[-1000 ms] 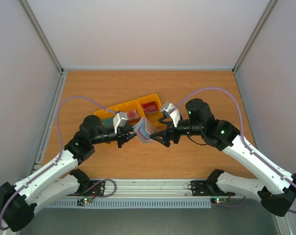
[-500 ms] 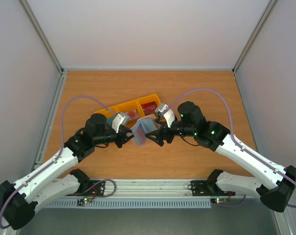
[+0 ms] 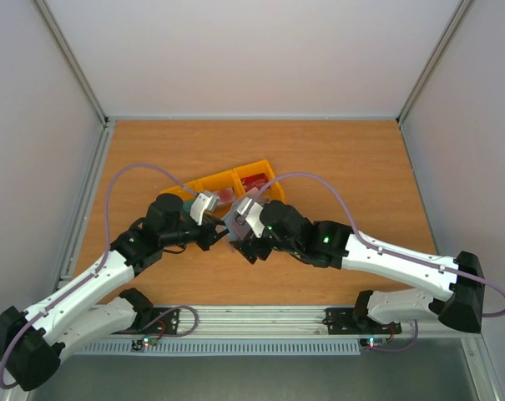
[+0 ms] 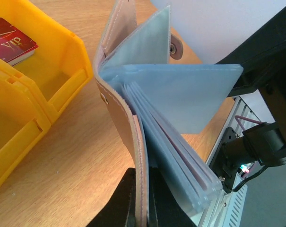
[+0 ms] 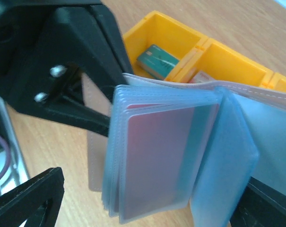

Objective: Take the credit cards out of the card holder

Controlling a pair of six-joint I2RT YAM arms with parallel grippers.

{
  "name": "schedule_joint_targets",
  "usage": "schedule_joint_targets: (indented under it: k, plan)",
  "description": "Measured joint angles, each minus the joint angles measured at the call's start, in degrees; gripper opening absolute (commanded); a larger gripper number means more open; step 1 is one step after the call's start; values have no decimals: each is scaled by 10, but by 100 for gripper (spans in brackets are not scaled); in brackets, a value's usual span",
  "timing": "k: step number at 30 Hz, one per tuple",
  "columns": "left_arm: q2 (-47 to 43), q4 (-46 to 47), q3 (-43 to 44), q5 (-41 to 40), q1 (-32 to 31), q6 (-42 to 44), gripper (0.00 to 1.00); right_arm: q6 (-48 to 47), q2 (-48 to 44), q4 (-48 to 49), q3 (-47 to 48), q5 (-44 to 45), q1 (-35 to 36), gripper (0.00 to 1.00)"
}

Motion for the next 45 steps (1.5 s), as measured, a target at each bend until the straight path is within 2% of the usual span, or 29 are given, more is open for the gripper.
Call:
schedule_joint_targets:
  k: [2, 6, 11, 16, 18, 19, 22, 28, 31, 36, 45]
  plan:
    - [0, 0, 0, 0, 0, 0, 0, -5, 10, 4, 2, 29, 7, 76]
    - [0, 4, 0, 3, 0, 0, 0, -11, 18, 5, 2, 73, 6, 71]
    - [0, 13, 0, 4, 0, 0, 0, -12, 22, 14, 3, 96, 7, 76]
    - [0, 14, 0, 4, 0, 0, 0, -13, 34, 15, 12, 95, 7, 86]
    - [0, 14, 0, 5, 0, 0, 0, -15, 34, 17, 12, 82, 7, 87]
    - [0, 14, 0, 5, 0, 0, 0, -16, 33, 20, 12, 73, 6, 85]
    - [0, 14, 0, 9, 0, 0, 0, -20, 33, 24, 12, 62, 6, 68]
    - [0, 18, 0, 12, 0, 1, 0, -23, 33, 22, 12, 71, 7, 57]
    - [0, 20, 0, 11, 0, 1, 0, -24, 28, 20, 12, 82, 7, 59]
    - [0, 27, 0, 14, 0, 3, 0, -26, 4, 12, 12, 96, 2, 68]
    - [-2, 39, 0, 40, -5, 27, 0, -31, -28, -20, 12, 87, -41, 77]
